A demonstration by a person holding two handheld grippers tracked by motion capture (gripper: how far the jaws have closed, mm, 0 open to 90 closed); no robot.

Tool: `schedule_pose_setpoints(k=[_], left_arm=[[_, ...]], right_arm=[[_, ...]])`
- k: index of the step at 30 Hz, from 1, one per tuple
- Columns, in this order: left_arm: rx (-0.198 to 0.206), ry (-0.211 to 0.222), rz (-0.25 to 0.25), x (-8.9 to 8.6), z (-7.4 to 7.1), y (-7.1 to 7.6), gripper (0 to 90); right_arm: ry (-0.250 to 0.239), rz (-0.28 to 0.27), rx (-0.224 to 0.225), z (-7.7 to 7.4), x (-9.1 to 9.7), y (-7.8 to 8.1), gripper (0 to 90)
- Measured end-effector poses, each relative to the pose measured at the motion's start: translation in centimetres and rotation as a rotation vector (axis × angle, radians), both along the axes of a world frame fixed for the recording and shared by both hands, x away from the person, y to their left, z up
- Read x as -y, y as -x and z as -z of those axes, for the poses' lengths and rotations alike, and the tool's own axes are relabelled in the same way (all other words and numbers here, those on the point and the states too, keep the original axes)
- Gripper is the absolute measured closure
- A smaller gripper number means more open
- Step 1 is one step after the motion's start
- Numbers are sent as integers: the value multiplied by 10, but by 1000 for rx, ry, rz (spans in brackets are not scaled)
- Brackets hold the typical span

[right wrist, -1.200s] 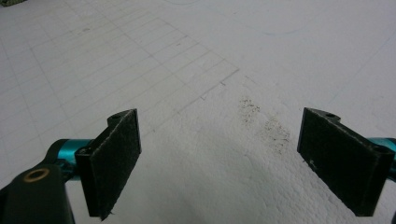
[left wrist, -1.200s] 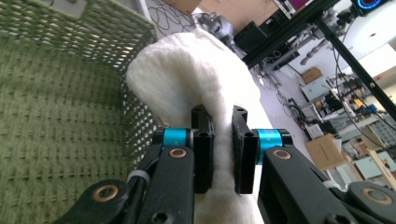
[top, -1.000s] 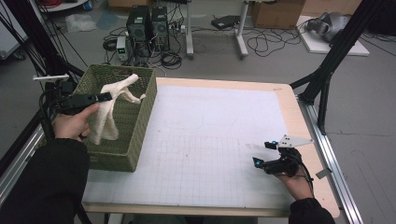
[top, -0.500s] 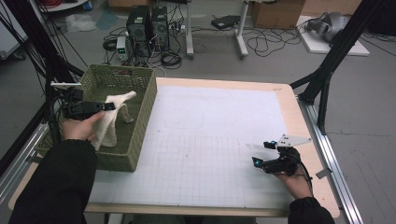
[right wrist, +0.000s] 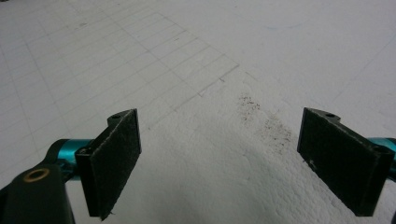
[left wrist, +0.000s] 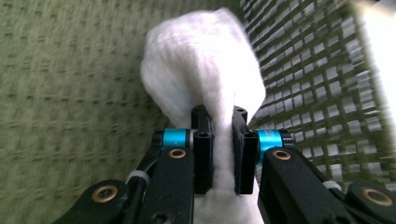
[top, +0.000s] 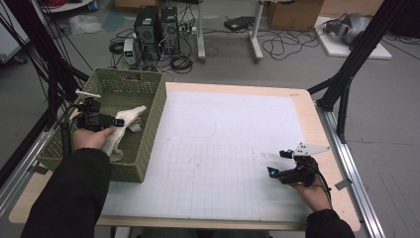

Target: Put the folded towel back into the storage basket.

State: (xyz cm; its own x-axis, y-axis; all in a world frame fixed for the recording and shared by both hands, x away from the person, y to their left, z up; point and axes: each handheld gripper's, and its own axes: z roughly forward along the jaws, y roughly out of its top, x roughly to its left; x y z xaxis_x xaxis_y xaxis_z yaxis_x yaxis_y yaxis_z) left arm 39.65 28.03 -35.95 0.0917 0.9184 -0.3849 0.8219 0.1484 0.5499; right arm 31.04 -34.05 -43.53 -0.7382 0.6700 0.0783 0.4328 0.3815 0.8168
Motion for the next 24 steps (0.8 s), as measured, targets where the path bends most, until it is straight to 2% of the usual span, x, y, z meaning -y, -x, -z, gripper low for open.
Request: schedule_pose_setpoints(k=[1, 6, 8, 9, 11, 12, 13, 14, 16, 17, 19, 21, 24], left_arm=[[-10, -8, -7, 0, 1, -1, 817], [-70, -115, -14, 2, 6, -9, 816], [-112, -133, -6, 3, 11, -13, 816], [-126, -159, -3, 4, 13, -14, 815], [-163, -168, 1, 3, 18, -17, 815], [-171, -194, -5, 4, 19, -18, 815], [-196, -220, 2, 4, 21, -20, 814], [-227, -229, 9, 5, 24, -21, 813], [-256, -261, 9, 6, 29, -23, 812], [-286, -271, 17, 7, 33, -24, 811], [-302, -279, 17, 8, 36, -25, 810], [-331, -281, 38, 9, 41, -26, 803], [-328, -292, 49, 10, 41, -26, 798]], right_arm=[[0, 0, 0, 0, 0, 0, 128], [1, 0, -5, 1, 0, -1, 128], [3, 0, -8, 1, -1, -1, 128], [5, -4, -6, 2, -1, -2, 128], [6, -4, -7, 3, -2, -3, 128], [8, -4, -11, 3, -3, -3, 128], [10, -7, -8, 3, -3, -4, 128], [10, -7, -16, 3, -4, -3, 128], [12, -11, -17, 4, -5, -4, 128], [12, -10, -19, 4, -5, -4, 129], [13, -14, -21, 5, -7, -5, 129], [14, -21, -21, 5, -7, -5, 130], [16, -20, -23, 5, -7, -6, 130]])
